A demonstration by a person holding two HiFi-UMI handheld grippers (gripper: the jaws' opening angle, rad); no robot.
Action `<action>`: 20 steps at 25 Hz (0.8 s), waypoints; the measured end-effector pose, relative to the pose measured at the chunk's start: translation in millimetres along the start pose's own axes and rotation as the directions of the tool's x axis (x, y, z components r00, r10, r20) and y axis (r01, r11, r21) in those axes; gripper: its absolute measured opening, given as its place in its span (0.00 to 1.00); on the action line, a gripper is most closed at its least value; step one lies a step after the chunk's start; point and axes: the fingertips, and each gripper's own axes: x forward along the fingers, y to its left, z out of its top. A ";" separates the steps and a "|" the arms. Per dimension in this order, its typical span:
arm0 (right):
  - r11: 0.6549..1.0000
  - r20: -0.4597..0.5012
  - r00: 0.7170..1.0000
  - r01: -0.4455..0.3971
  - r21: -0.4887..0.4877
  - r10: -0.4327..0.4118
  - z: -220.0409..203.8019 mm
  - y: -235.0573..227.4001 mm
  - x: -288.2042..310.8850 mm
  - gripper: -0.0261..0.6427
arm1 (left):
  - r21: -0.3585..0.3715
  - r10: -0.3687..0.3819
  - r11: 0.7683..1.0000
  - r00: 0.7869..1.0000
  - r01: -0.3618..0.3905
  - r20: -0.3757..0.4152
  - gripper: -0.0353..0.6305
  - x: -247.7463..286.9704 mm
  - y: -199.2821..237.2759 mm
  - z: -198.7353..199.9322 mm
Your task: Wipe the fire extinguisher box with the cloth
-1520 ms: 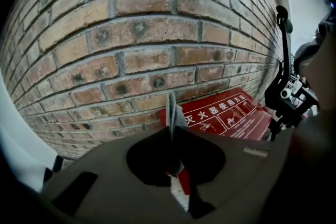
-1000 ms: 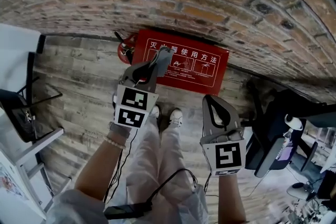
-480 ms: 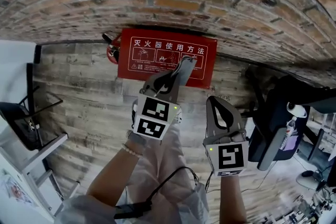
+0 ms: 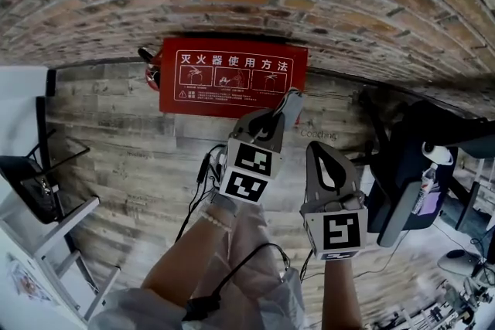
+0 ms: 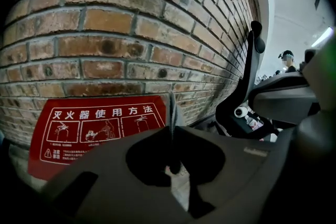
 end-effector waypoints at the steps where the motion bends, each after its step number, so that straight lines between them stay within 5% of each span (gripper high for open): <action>1: 1.000 -0.002 1.000 0.001 0.003 -0.001 -1.7 -1.8 -0.2 0.06 | -0.003 -0.006 1.000 1.000 0.006 -0.007 0.07 5.1 -3.9 -2.6; 7: 1.000 -0.006 1.000 0.004 0.012 -0.004 -11.1 -10.6 -0.5 0.06 | -0.015 -0.017 1.000 0.998 0.016 -0.056 0.07 32.3 -13.8 -19.9; 20: 1.000 -0.015 1.000 -0.007 0.024 0.008 -21.5 -17.8 1.8 0.06 | 0.059 0.098 0.994 0.984 -0.090 -0.149 0.07 58.3 4.1 -39.5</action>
